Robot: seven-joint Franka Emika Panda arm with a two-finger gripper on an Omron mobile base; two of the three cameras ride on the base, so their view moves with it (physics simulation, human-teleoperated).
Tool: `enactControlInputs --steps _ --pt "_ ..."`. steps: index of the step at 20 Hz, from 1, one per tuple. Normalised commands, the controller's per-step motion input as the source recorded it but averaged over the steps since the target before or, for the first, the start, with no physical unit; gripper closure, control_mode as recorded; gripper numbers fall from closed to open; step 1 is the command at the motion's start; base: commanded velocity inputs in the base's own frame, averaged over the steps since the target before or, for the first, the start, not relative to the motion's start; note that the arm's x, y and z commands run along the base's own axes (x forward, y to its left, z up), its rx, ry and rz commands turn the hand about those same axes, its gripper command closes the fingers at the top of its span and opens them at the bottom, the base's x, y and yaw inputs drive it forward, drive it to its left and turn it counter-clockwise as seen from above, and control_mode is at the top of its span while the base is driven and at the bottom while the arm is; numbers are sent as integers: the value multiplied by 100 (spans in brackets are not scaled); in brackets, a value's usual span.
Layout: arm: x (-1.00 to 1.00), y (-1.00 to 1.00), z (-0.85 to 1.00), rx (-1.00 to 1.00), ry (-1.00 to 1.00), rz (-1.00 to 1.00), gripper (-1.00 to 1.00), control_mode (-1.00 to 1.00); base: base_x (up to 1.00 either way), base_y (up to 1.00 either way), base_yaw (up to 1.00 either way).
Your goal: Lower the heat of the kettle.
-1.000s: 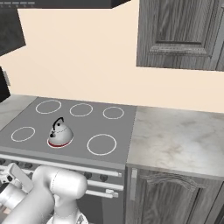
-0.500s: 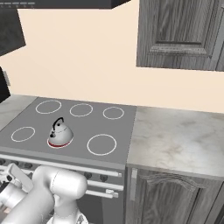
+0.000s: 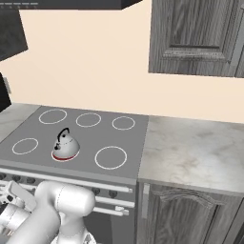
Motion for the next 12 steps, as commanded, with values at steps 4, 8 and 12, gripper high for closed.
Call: enactControlInputs --steps 4,8,12 --pt "9 -12 35 0 -12 1 -100 -100 0 0 0" --pt "17 -13 41 2 -1 0 -100 -100 0 0 0" --pt "18 -21 37 5 0 0 -100 -100 0 0 0"
